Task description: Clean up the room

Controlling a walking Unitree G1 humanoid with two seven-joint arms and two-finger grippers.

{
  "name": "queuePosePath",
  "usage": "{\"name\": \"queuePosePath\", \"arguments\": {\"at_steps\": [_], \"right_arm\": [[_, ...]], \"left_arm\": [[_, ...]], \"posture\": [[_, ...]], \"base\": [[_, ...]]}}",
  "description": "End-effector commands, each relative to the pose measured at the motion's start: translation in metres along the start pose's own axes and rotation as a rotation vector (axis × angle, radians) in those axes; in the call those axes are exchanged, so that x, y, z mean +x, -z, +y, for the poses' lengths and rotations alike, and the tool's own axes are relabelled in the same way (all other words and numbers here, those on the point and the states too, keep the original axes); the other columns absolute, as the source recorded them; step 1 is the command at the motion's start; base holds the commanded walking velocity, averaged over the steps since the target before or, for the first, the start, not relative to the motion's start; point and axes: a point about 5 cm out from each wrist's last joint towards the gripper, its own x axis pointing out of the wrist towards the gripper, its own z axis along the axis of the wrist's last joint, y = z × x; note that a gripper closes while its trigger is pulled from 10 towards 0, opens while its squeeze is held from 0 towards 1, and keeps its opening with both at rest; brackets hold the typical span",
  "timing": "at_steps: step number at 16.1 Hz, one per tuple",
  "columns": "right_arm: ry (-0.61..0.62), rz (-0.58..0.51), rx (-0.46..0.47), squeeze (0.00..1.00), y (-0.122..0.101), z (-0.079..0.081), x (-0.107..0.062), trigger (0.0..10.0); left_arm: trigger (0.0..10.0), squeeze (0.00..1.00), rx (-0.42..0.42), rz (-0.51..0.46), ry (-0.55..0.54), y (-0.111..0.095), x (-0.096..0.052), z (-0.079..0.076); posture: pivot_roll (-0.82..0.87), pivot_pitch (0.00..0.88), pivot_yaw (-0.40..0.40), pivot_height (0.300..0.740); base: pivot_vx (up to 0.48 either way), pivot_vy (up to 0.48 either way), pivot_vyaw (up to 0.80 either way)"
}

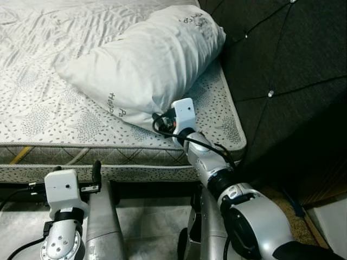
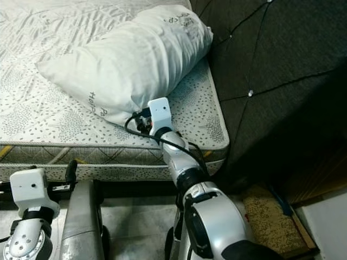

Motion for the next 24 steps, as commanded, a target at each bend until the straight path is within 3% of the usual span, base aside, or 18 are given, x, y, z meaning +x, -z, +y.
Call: {"name": "queuePosePath", "arguments": {"at_steps": [1, 4, 6, 8, 18, 22, 23, 24], "right_arm": [[-0.033, 0.004, 0.067, 0.0, -0.003, 0.02, 0.006, 0.0], [-0.027, 0.03, 0.11, 0.0, 0.003, 0.015, 0.004, 0.0], [-0.086, 0.06, 0.143, 0.0, 0.009, 0.018, 0.003, 0.0], [-0.141, 0.089, 0.144, 0.0, 0.016, 0.023, 0.0, 0.0], [-0.123, 0.103, 0.13, 0.0, 0.023, 0.019, -0.003, 0.0], [-0.089, 0.115, 0.026, 0.0, 0.031, 0.009, -0.009, 0.0], [-0.103, 0.105, -0.074, 0.0, 0.031, 0.003, -0.011, 0.0], [-0.074, 0.104, -0.106, 0.0, 0.028, -0.01, -0.012, 0.0]], "left_arm": [[10.0, 0.0, 0.001, 0.008, -0.01, 0.0, 0.003, -0.001], [10.0, 0.0, 0.006, -0.001, -0.01, -0.002, 0.005, 0.0], [10.0, 0.0, 0.011, 0.0, -0.006, -0.002, 0.005, 0.0], [10.0, 0.0, 0.013, 0.003, 0.0, -0.001, 0.005, -0.001], [10.0, 0.0, 0.028, 0.001, 0.002, -0.001, 0.009, 0.002], [10.0, 0.0, 0.027, -0.005, 0.012, -0.001, 0.01, -0.003], [10.0, 0.0, 0.052, -0.01, -0.002, 0.0, 0.012, -0.001], [10.0, 0.0, 0.067, -0.014, -0.012, 0.0, 0.015, 0.002]], "posture": [[0.25, 0.146, -0.162, 0.506], [0.25, 0.149, -0.159, 0.506], [0.25, 0.151, -0.154, 0.506], [0.24, 0.15, -0.149, 0.506], [0.25, 0.139, -0.153, 0.506], [0.24, 0.126, -0.154, 0.506], [0.24, 0.126, -0.154, 0.506], [0.23, 0.116, -0.153, 0.506]], "base": [[0.0, 0.0, 0.0], [0.0, 0.0, 0.0], [0.0, 0.0, 0.0], [0.0, 0.0, 0.0], [0.0, 0.0, 0.0], [0.0, 0.0, 0.0], [0.0, 0.0, 0.0], [0.0, 0.0, 0.0]]}}
